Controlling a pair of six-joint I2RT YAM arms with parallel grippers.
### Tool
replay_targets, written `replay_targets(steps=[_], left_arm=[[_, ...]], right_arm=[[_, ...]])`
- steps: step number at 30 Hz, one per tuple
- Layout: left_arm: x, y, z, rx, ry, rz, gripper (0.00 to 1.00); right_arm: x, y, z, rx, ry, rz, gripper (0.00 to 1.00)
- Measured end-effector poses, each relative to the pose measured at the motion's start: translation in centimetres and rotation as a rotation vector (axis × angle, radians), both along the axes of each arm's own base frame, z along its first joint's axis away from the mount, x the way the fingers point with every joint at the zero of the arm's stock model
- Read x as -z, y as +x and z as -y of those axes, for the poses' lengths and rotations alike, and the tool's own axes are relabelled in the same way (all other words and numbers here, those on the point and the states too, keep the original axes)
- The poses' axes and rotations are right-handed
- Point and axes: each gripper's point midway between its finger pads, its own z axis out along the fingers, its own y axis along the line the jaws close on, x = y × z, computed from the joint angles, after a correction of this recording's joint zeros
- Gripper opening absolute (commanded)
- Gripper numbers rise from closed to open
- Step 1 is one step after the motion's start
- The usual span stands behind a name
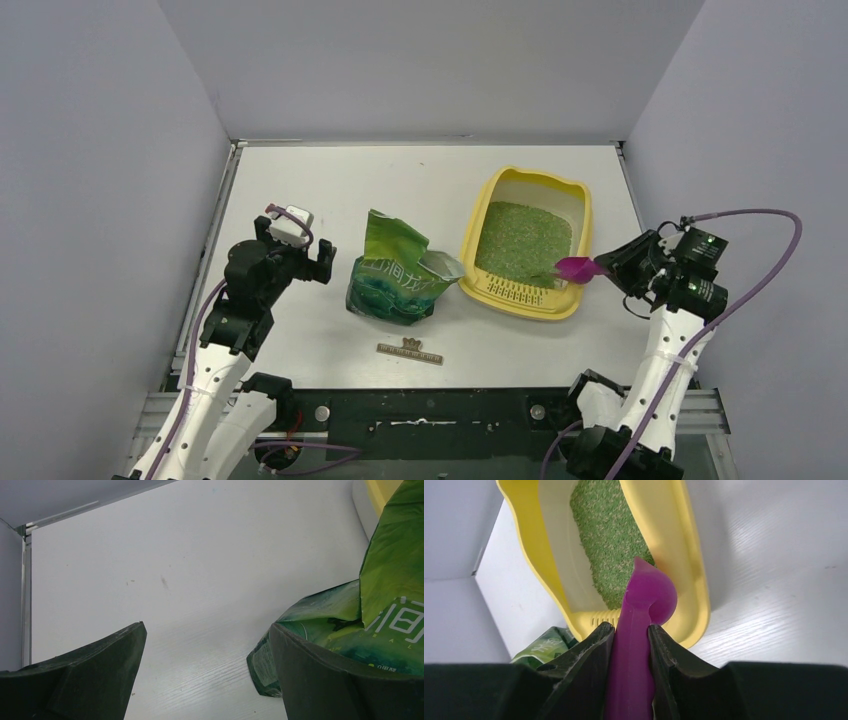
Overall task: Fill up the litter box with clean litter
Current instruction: Pour the cat litter into the litter box.
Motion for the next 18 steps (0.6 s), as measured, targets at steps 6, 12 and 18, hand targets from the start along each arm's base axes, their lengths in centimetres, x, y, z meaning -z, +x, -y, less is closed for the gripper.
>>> replay_targets(steps=[6,12,18], left_arm=[[0.0,0.0,0.1,0.003,-0.001,-0.001,0.92],[0.0,0.0,0.1,0.003,-0.001,0.000,0.93],[-0.2,0.1,0.1,0.003,-0.003,0.008,0.92]], right_arm=[[-4.5,-0.3,1.1,-0.021,-0.205,0.049,0.00],[-5.7,0.4,-0.9,-0.143,-0.197,0.109,0.00],[-3.8,3.6,-2.6,-0.221,-0.102,0.127,0.00]])
